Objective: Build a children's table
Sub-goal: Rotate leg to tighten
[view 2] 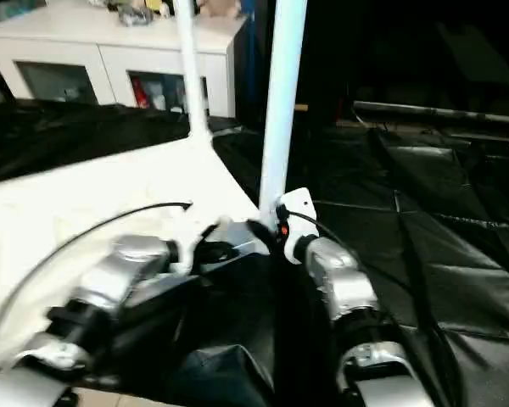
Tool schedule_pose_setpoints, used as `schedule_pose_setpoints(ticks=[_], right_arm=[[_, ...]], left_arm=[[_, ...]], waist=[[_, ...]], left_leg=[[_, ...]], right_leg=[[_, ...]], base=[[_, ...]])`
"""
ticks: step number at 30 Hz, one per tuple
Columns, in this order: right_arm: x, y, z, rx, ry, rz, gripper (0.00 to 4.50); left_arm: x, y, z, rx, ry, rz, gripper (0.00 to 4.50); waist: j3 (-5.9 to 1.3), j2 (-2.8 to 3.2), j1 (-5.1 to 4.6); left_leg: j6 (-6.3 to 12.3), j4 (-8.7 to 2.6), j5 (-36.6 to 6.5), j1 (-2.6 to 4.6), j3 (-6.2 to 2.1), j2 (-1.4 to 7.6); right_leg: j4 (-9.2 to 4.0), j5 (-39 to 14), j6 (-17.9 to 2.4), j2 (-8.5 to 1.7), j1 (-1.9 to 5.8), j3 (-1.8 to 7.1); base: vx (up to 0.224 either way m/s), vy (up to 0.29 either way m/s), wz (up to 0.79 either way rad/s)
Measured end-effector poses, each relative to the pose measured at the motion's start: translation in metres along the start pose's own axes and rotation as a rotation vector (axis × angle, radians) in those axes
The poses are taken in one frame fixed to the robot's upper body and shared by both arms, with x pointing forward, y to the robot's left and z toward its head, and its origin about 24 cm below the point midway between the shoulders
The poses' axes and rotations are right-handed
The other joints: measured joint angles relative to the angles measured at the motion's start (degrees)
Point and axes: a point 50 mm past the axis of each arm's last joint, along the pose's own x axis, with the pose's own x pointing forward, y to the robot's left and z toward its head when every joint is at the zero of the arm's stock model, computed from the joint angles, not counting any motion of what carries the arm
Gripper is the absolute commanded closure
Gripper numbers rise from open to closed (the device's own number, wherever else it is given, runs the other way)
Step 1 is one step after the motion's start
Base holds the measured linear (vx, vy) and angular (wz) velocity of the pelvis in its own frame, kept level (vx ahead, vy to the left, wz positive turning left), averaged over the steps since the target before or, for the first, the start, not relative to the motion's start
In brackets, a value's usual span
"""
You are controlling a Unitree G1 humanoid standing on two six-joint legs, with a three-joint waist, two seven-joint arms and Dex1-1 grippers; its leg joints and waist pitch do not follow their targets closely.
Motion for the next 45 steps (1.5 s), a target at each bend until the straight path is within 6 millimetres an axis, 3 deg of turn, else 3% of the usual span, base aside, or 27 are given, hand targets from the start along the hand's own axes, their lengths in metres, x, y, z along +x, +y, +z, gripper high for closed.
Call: schedule_pose_setpoints(ticks=[1,2,7,14,19,24,36,38,45], right_arm=[[0.0,0.0,0.0,-0.003,-0.005,0.0,1.88],[0.0,0.0,-0.001,-0.005,-0.012,0.0,1.32],[-0.001,0.001,0.0,-0.004,-0.021,0.05,0.98],[-0.018,-0.004,0.005,-0.137,0.04,0.354,0.35],[-0.034,-0.006,0.008,-0.213,0.082,0.558,0.35],[-0.042,-0.004,0.009,-0.283,0.119,0.683,0.35],[-0.041,0.003,0.007,-0.242,0.107,0.742,1.16],[-0.041,0.003,0.006,-0.236,0.108,0.747,1.46],[-0.041,0.002,0.001,-0.191,0.099,0.688,1.85]], left_arm=[[0.0,0.0,0.0,0.001,0.0,0.0,4.5],[0.0,0.0,0.0,0.003,-0.001,0.0,4.5],[-0.003,0.002,0.0,0.017,0.0,-0.012,4.5],[-0.027,0.01,-0.008,0.064,0.009,-0.115,4.5],[-0.048,0.01,-0.015,0.09,0.025,-0.224,4.5],[-0.061,0.01,-0.016,0.11,0.033,-0.289,4.5],[-0.066,0.005,-0.021,0.099,0.051,-0.329,4.5],[-0.066,0.004,-0.021,0.094,0.054,-0.335,4.5],[-0.061,0.002,-0.022,0.074,0.049,-0.321,4.5]], waist=[[-0.01,0.02,0.0],[-0.02,0.04,-0.03],[0.0,0.0,-0.2],[0.09,-0.15,-0.14],[0.09,-0.14,0.24],[0.09,-0.24,0.98],[0.25,-0.5,1.06],[0.25,-0.5,1.05],[0.24,-0.52,1.03]], left_leg=[[0.0,-0.09,0.0,-0.01,0.0,-0.02],[0.01,-0.11,0.0,-0.07,0.01,-0.03],[0.02,-0.1,0.0,-0.13,0.04,-0.02],[0.01,-0.3,0.0,-0.19,0.04,0.19],[0.01,-0.14,0.0,-0.39,0.21,0.43],[0.4,0.42,0.1,-1.26,0.39,0.54],[0.08,1.05,-0.1,-1.17,0.5,0.73],[0.08,1.08,-0.1,-1.17,0.5,0.74],[0.08,1.09,-0.1,-0.96,0.5,0.74]], right_leg=[[-0.15,0.0,0.0,0.0,0.03,0.0],[-0.26,0.0,0.0,0.0,0.02,0.0],[-0.35,0.2,-0.1,0.0,-0.01,0.01],[-0.29,0.9,-0.1,0.09,-0.14,-0.18],[0.08,0.6,-0.2,0.15,-0.38,-0.26],[0.73,0.2,-0.3,0.14,-1.3,-0.2],[1.35,0.2,-0.4,0.13,-1.3,-0.11],[1.37,0.2,-0.4,0.13,-1.29,-0.1],[1.37,0.2,-0.4,0.14,-1.07,-0.1]], base=[[0.0,0.0,0.0],[0.0,0.0,0.0],[0.0,0.0,0.0],[0.0,0.0,0.0],[0.044,-0.005,0.0],[0.011,0.0,0.0],[0.0,0.0,0.0],[0.0,0.0,0.0],[0.0,0.0,0.0]])
